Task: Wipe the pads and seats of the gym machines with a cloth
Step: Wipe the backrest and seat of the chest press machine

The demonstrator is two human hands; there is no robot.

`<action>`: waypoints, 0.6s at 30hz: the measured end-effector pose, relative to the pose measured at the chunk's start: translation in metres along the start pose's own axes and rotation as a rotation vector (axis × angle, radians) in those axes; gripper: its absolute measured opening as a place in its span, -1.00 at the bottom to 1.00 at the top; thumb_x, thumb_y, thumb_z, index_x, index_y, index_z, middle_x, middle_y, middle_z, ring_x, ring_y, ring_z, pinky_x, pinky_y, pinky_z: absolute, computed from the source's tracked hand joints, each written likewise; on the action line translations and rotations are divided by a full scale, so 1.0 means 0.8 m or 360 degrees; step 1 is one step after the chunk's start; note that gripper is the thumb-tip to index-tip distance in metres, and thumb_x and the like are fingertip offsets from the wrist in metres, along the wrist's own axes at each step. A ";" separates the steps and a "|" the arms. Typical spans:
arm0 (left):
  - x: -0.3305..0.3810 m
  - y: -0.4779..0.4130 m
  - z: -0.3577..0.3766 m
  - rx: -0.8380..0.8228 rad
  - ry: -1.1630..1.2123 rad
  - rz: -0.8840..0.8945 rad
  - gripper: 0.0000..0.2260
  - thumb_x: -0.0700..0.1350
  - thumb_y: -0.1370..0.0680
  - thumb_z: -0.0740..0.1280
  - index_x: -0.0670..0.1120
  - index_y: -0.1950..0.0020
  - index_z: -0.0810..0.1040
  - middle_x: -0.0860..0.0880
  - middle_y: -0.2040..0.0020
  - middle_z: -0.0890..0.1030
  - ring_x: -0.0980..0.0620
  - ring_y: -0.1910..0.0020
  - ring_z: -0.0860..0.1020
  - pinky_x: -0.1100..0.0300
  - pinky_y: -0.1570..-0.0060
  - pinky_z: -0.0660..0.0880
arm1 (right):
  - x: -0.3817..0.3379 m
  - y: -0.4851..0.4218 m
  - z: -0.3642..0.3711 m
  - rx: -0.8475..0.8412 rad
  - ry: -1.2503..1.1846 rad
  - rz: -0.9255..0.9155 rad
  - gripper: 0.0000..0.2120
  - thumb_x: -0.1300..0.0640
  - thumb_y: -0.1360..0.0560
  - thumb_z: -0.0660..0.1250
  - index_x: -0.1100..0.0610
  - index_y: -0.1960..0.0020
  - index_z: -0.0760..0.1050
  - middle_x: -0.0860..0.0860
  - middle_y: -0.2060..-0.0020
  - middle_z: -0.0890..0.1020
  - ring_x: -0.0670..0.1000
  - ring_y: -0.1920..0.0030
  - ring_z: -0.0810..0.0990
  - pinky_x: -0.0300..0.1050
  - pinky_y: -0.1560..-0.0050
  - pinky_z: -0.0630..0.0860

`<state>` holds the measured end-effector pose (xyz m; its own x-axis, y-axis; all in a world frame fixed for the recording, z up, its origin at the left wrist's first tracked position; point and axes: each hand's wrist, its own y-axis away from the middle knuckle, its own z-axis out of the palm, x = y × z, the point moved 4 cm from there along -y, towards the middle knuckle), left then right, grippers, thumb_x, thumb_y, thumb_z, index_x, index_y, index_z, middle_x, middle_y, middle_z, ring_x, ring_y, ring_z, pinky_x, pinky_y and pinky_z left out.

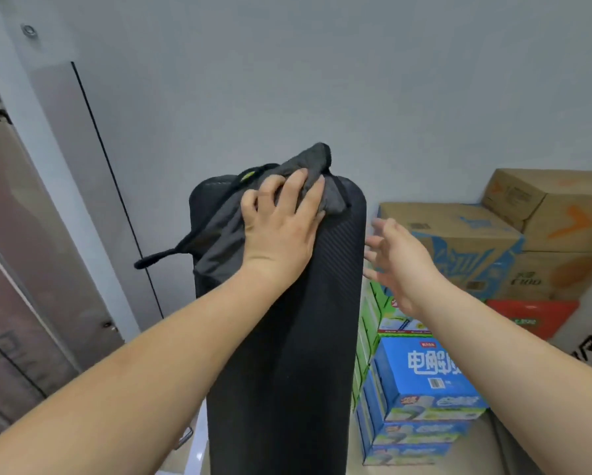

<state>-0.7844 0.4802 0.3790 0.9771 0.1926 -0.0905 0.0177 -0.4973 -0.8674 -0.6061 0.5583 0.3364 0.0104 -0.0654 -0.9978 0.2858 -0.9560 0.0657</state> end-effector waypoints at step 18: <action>-0.046 0.091 -0.017 -0.0150 -0.0029 0.0679 -0.58 -0.16 -0.60 0.26 0.07 -0.45 0.52 -0.06 -0.33 0.53 -0.19 -0.18 0.42 -0.09 -0.04 0.37 | 0.051 0.061 0.010 0.0039 0.0583 0.0037 -0.44 -0.22 -0.69 0.10 -0.05 -0.63 0.24 -0.07 -0.54 0.40 0.07 -0.54 0.36 0.17 -0.55 0.30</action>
<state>-0.8163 0.4253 0.3260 0.8972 -0.0322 -0.4404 -0.3665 -0.6105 -0.7021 -0.5996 0.5069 0.2992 0.3605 0.0151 -0.9326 0.2587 -0.9623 0.0844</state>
